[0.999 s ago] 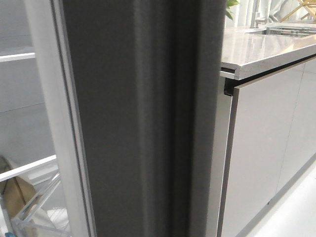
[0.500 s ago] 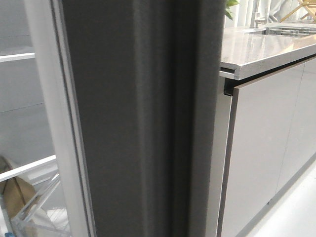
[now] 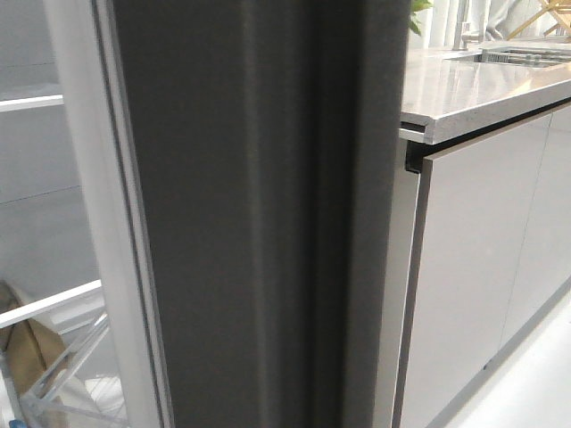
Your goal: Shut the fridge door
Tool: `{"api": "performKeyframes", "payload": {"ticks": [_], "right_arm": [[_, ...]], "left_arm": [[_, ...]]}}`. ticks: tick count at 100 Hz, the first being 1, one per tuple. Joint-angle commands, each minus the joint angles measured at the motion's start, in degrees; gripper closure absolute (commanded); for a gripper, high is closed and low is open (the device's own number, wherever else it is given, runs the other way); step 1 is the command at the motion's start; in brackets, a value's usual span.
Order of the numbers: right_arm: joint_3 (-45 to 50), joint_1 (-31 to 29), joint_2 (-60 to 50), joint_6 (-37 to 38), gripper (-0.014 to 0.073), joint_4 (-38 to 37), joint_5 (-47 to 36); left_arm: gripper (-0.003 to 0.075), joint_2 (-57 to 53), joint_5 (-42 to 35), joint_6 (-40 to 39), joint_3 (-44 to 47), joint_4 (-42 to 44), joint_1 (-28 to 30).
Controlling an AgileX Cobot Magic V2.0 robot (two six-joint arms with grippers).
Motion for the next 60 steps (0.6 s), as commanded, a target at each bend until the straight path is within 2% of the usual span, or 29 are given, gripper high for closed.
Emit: {"api": "performKeyframes", "payload": {"ticks": [1, 33, 46, 60], "right_arm": [[-6.2, -0.2, 3.2, 0.1, 0.0670, 0.3, 2.3], [-18.4, 0.8, 10.4, 0.1, 0.0670, 9.9, 7.5], [-21.0, 5.3, 12.2, 0.1, 0.0670, 12.4, 8.3], [-21.6, 12.5, 12.5, 0.1, 0.0670, 15.0, 5.0]], "left_arm": [[0.0741, 1.1, -4.4, -0.2, 1.6, -0.1, -0.3], [0.0741, 1.1, -4.4, -0.2, 1.6, -0.1, -0.3], [0.0741, 1.1, -4.4, -0.2, 1.6, -0.1, -0.3], [0.0741, 1.1, -4.4, -0.2, 1.6, -0.1, -0.3]]}}
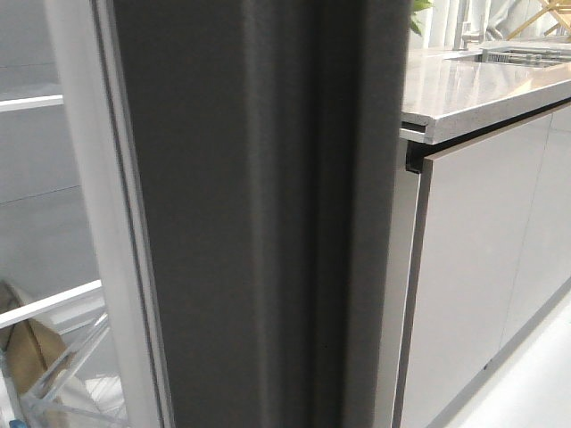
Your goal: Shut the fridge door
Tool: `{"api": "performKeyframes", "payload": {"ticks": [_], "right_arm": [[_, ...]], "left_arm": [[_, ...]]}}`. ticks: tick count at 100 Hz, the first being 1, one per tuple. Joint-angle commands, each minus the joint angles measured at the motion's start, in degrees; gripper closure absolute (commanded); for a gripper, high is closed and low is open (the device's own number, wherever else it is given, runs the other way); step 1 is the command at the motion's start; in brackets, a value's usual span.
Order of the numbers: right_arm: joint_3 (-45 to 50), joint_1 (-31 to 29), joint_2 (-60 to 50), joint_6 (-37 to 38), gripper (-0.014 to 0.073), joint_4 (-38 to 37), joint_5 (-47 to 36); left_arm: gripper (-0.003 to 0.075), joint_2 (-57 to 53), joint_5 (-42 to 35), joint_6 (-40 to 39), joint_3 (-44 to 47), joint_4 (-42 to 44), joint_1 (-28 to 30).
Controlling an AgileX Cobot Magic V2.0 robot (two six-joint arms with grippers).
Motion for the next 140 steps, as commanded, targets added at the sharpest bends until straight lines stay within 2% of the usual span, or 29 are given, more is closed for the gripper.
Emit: {"api": "performKeyframes", "payload": {"ticks": [1, 30, 47, 102, 140], "right_arm": [[-2.0, 3.9, 0.8, 0.0, 0.0670, 1.5, -6.6], [-2.0, 20.3, 0.8, 0.0, 0.0670, 1.5, -8.1], [-2.0, 27.6, 2.4, 0.0, 0.0670, 1.5, -8.2], [-3.8, 28.9, 10.0, 0.0, 0.0670, 4.0, -13.0], [-8.8, 37.6, 14.3, -1.0, 0.0670, 4.0, -12.9]], "left_arm": [[0.0741, 1.1, -4.4, -0.2, 1.6, -0.1, -0.3], [0.0741, 1.1, -4.4, -0.2, 1.6, -0.1, -0.3], [0.0741, 1.1, -4.4, -0.2, 1.6, -0.1, -0.3], [0.0741, 1.1, -4.4, -0.2, 1.6, -0.1, -0.3], [0.0741, 1.1, -4.4, -0.2, 1.6, -0.1, -0.3]]}}
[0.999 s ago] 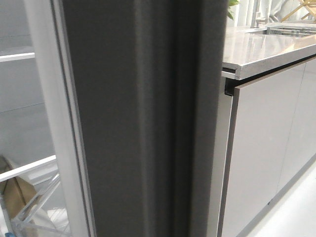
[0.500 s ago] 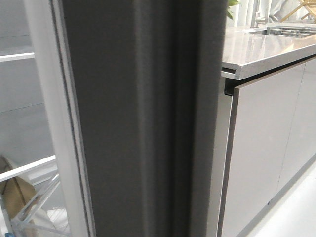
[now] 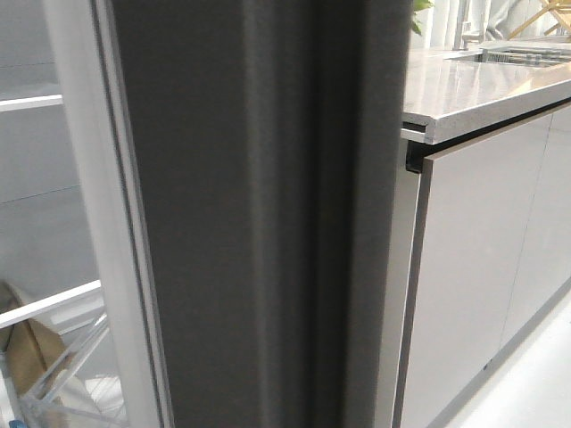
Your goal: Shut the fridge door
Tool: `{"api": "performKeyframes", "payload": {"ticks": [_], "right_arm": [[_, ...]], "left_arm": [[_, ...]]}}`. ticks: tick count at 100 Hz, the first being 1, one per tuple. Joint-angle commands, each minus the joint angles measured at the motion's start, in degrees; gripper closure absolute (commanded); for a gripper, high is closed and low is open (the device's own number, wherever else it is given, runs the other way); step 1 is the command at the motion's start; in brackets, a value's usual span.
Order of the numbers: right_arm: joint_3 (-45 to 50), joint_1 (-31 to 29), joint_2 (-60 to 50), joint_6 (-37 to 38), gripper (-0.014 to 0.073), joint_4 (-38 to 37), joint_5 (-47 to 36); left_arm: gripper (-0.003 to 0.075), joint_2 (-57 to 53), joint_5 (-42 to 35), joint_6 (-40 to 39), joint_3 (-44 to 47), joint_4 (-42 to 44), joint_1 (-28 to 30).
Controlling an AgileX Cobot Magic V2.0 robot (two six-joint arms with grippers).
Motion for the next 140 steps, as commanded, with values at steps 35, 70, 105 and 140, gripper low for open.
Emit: {"api": "performKeyframes", "payload": {"ticks": [35, 70, 105, 140], "right_arm": [[-7.9, 7.5, 6.3, -1.0, 0.0670, -2.1, -5.4], [-16.3, 7.5, 19.7, -1.0, 0.0670, -4.4, -8.2], [-26.8, 7.3, 34.5, -1.0, 0.0670, -7.6, -15.4], [-31.6, 3.3, 42.9, -1.0, 0.0670, -7.6, -18.0]], "left_arm": [[0.0741, 1.1, -4.4, -0.2, 1.6, -0.1, -0.3], [0.0741, 1.1, -4.4, -0.2, 1.6, -0.1, -0.3], [0.0741, 1.1, -4.4, -0.2, 1.6, -0.1, -0.3], [0.0741, 1.1, -4.4, -0.2, 1.6, -0.1, -0.3]]}}
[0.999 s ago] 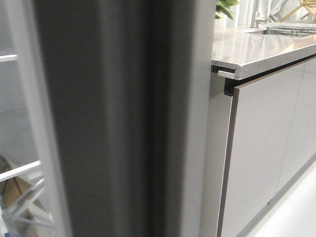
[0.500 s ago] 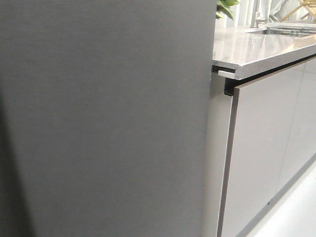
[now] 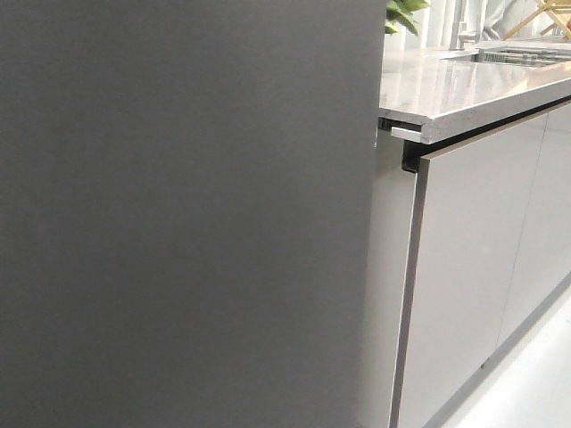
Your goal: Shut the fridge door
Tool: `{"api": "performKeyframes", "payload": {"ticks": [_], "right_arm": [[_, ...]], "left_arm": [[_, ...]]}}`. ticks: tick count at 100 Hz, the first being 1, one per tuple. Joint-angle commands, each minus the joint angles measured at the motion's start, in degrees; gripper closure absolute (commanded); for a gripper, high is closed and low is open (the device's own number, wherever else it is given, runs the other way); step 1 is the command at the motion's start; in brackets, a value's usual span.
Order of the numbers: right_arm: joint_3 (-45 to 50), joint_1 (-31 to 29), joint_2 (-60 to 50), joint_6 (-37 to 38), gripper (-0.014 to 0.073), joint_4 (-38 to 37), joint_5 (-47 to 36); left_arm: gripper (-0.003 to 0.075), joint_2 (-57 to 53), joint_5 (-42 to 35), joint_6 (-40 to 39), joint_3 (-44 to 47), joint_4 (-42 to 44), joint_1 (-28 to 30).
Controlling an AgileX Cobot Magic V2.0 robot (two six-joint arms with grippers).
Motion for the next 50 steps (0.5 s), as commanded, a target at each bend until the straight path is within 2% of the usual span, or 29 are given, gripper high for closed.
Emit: {"api": "performKeyframes", "payload": {"ticks": [1, 36, 50], "right_arm": [[-2.1, -1.3, -0.6, -0.5, 0.0670, -0.7, -4.6], [-1.9, -5.0, -0.2, -0.5, 0.0670, -1.3, -5.1], [2.3, -6.7, -4.0, -0.5, 0.0670, -3.1, -5.2]], "left_arm": [[0.0741, 1.1, -4.4, -0.2, 1.6, -0.1, -0.3], [0.0741, 1.1, -4.4, -0.2, 1.6, -0.1, -0.3], [0.0741, 1.1, -4.4, -0.2, 1.6, -0.1, -0.3]]}}
